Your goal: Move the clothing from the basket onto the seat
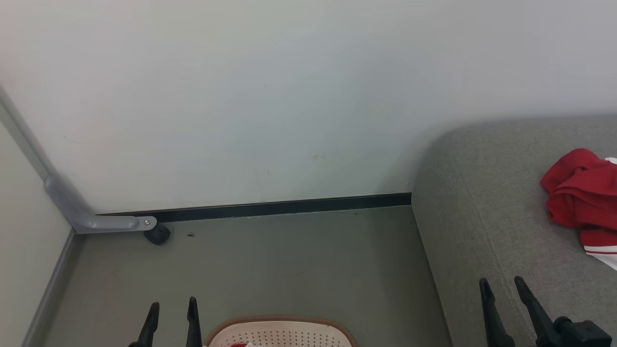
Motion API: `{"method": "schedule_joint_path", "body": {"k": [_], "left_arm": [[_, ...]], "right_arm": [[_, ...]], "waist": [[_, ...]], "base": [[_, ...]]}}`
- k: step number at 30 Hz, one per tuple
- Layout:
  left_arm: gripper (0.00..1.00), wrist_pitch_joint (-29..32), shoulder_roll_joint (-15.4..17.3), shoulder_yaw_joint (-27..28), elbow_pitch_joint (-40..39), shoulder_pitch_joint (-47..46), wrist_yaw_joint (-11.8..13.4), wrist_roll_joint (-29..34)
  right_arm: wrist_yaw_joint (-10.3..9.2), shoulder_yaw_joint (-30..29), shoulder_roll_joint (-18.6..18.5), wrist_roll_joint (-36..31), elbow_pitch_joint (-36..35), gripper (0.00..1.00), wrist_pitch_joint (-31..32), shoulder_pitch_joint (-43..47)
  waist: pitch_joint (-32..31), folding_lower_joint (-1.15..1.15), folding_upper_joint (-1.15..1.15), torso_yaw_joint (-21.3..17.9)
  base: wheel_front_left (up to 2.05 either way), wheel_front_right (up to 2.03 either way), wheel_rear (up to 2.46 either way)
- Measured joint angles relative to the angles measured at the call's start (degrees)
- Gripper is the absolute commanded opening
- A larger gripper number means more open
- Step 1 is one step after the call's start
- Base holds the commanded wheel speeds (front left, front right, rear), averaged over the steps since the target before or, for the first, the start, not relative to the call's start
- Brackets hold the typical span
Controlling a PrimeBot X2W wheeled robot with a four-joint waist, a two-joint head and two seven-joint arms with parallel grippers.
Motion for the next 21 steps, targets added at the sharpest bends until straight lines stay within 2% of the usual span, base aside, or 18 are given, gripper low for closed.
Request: {"method": "schedule_joint_path", "body": {"k": [9, 21], "left_arm": [[1.0, 0.0, -0.9, 1.6, 0.2, 0.9, 0.0, 0.8], [1.0, 0.2, -1.6, 1.7, 0.4, 0.9, 0.0, 1.6]], "right_arm": [[-1.08, 0.0, 0.0, -0.3, -2.8, 1.0, 0.0, 1.8], [-1.59, -0.1, -0.2, -0.3, -4.8, 1.0, 0.1, 2.0]], "waist": [[0.0, 0.01, 0.0, 0.0], [0.5, 0.01, 0.0, 0.0]], "base": [[0.0, 0.0, 0.0], [0.0, 0.0, 0.0]]}}
